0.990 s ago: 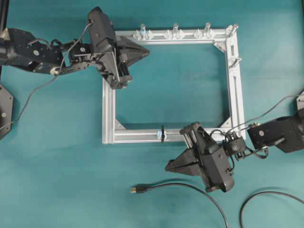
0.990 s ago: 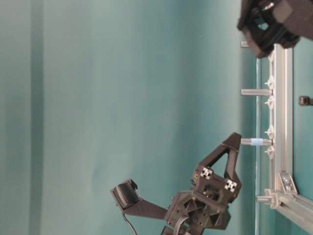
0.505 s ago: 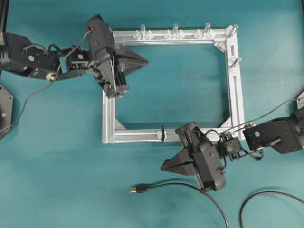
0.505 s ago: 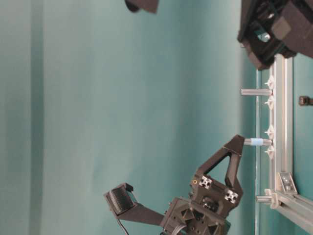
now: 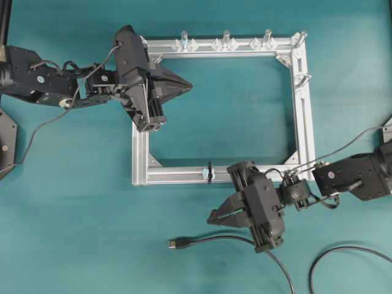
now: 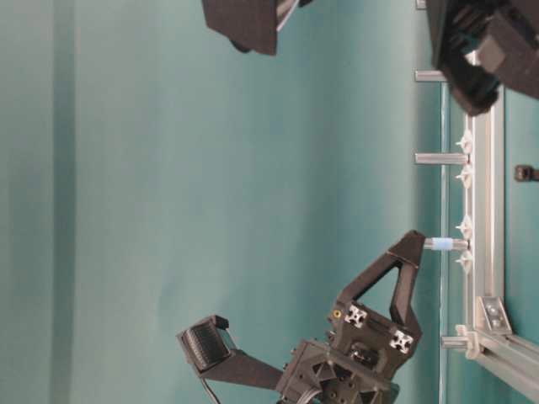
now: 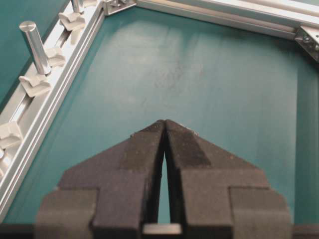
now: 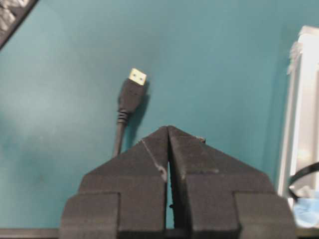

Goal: Insert the wire through the string loop located in the center.
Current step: 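Move the right gripper down toward the black USB cable's connector end, then close the right gripper on the USB cable just behind the connector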

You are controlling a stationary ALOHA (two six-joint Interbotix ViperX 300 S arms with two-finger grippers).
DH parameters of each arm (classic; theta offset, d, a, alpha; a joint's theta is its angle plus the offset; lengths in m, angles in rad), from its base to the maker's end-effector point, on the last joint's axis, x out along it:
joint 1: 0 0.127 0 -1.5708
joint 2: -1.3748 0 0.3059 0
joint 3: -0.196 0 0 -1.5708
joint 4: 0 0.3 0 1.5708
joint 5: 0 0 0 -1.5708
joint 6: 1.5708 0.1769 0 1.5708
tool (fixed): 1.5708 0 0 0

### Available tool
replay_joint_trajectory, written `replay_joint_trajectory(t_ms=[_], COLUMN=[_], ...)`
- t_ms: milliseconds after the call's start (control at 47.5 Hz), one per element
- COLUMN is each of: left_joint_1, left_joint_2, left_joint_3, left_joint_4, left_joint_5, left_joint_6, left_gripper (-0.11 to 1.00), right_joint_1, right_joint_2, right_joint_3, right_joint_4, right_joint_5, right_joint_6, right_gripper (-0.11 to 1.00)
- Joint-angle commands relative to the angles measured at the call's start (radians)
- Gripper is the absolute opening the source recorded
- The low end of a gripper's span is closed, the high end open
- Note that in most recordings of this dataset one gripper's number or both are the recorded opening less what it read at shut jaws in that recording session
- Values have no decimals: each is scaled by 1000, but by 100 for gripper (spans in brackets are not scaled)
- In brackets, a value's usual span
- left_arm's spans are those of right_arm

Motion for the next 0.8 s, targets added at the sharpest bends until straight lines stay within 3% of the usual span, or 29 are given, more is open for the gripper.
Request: replay_joint_trajectory(t_ms=[0, 126, 316, 779], left_joint_1=[-2, -2, -2, -2], left_joint_2=[-28, -28, -28, -28], left_joint_3=[-9, -8, -8, -6], left_joint_4=[5, 3, 3, 3], left_joint_5=[-3, -5, -3, 17], left_joint_6=[-9, -9, -9, -9], left_gripper=[0, 0, 0, 0], right_joint_1=[18, 34, 40, 78], right_joint_2=[-14, -14, -8, 97], right_joint_3=[-23, -29, -58, -144], right_joint_4=[2, 3, 5, 6], right_joint_5=[-2, 25, 124, 155], right_joint_6=[23, 52, 54, 51], right_gripper=[0, 7, 55, 55])
